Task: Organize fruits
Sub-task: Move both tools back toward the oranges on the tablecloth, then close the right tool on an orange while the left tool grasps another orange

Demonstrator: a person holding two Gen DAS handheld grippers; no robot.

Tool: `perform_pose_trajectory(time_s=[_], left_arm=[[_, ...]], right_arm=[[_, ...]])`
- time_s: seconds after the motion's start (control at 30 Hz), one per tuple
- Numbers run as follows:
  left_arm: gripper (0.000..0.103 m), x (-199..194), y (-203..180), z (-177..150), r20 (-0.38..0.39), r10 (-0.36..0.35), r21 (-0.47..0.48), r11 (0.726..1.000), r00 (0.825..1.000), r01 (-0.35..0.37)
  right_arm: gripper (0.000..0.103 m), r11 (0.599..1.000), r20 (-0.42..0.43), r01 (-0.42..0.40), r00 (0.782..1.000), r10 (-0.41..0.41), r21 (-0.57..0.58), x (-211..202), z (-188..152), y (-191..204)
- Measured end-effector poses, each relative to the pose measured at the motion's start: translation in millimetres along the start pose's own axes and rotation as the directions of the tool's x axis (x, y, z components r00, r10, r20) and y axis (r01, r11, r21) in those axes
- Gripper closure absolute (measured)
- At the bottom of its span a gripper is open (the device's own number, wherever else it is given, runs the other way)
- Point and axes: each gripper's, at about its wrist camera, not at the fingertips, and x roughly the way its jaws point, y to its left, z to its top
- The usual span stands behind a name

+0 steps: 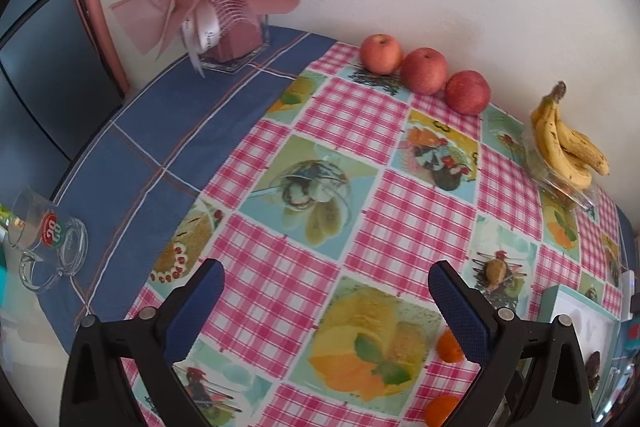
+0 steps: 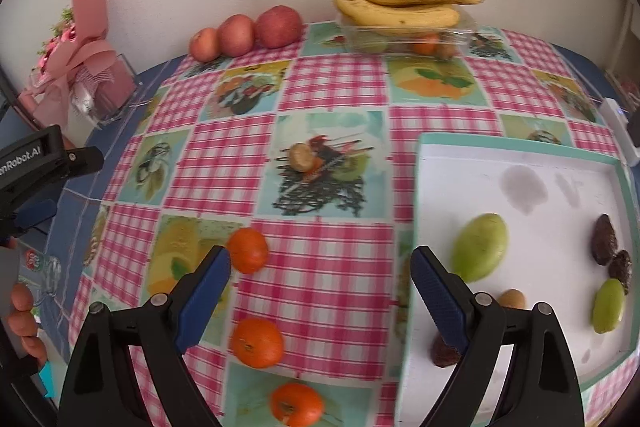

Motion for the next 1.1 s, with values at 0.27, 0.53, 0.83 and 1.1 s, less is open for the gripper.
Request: perform_pose_trajectory(time_s=[0.27, 0.53, 0.83, 1.1], left_arm=[[0.000, 1, 7, 1, 0.002, -0.065, -0.005, 0.998, 0.998, 0.065], [0.000, 11, -13, -9, -0.073, -0.075, 0.091, 0.993, 0.995, 0.081], [0.000, 49, -17, -29, -0.235, -0.055, 0.096, 0.992, 0.970, 0.080], [0.000, 67, -11, -37, -0.286, 0.001, 0.105, 0.994, 0.958, 0.030]], right_arm=[[0.012, 0.999, -0.024, -0.033, 0.999, 0.033, 0.008, 1, -1, 11], [0.012, 1.000, -0.090, -0.006, 0.996, 0.004, -0.026, 7, -13, 16], [0.013, 0.995, -0.165, -0.015, 0.986, -0.001, -0.096, 14, -35, 33], [0.027, 0.988, -0.233, 0.004, 0.972, -0.040, -0.152, 27, -50, 43]])
